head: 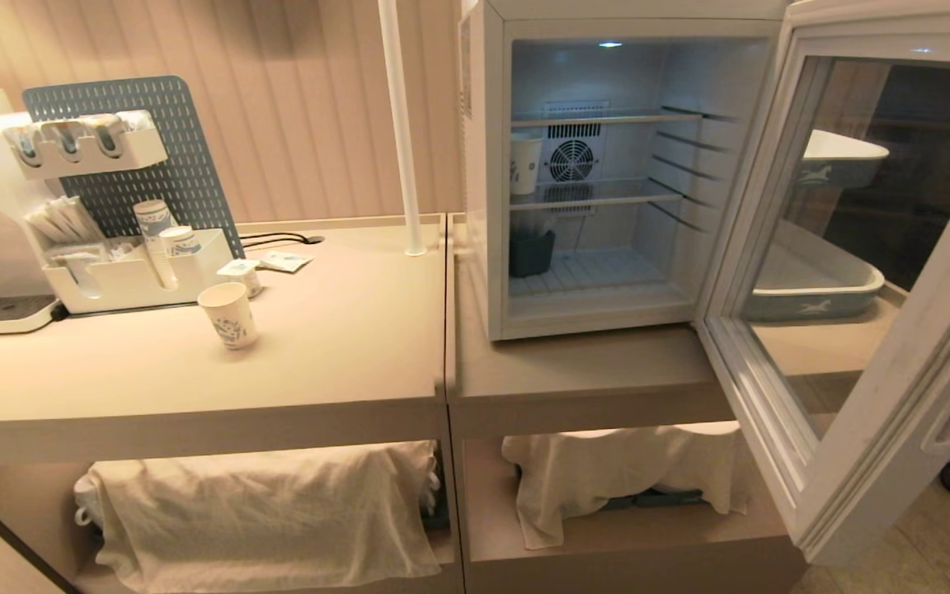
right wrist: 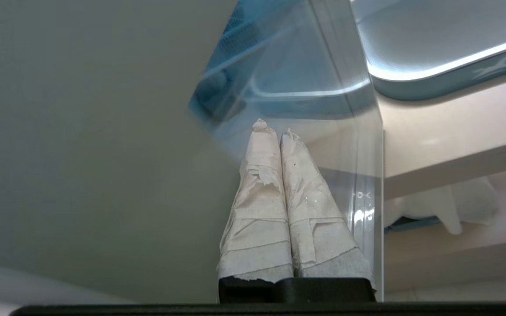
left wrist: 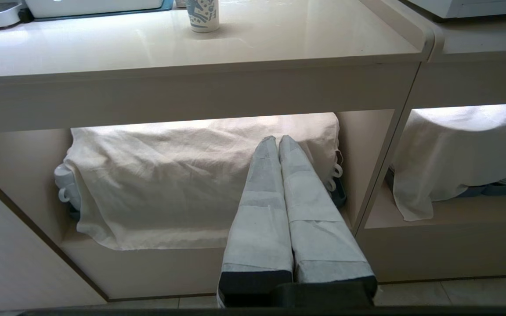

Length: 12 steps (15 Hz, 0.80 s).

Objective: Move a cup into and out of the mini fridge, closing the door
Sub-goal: Close the freezer door

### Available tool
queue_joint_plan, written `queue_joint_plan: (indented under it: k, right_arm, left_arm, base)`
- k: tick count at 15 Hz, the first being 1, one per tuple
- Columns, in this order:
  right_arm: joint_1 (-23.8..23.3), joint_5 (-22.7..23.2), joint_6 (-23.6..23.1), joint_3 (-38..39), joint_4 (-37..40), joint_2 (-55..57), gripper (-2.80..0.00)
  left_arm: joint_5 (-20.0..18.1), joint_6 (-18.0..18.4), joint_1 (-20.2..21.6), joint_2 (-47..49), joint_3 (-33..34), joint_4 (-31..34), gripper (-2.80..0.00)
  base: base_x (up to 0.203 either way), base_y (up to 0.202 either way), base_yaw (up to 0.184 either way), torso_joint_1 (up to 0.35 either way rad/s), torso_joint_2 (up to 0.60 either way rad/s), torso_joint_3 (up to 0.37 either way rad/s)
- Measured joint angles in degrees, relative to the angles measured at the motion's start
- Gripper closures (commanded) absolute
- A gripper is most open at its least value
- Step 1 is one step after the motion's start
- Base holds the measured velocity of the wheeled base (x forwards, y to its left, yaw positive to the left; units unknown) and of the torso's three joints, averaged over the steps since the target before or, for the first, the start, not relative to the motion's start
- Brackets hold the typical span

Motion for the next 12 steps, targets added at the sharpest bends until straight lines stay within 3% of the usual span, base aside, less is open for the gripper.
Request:
queue_joint_plan:
  k: [12]
  right_arm:
    - [6.57, 0.60, 5.06, -12.10, -1.82, 13.95, 0.00]
  left_arm:
    - [0.00, -0.01, 0.02, 0.00, 0.00, 0.02, 0.00]
  base:
    - [0.000, 0.000, 0.000, 0.000, 0.00, 0.000]
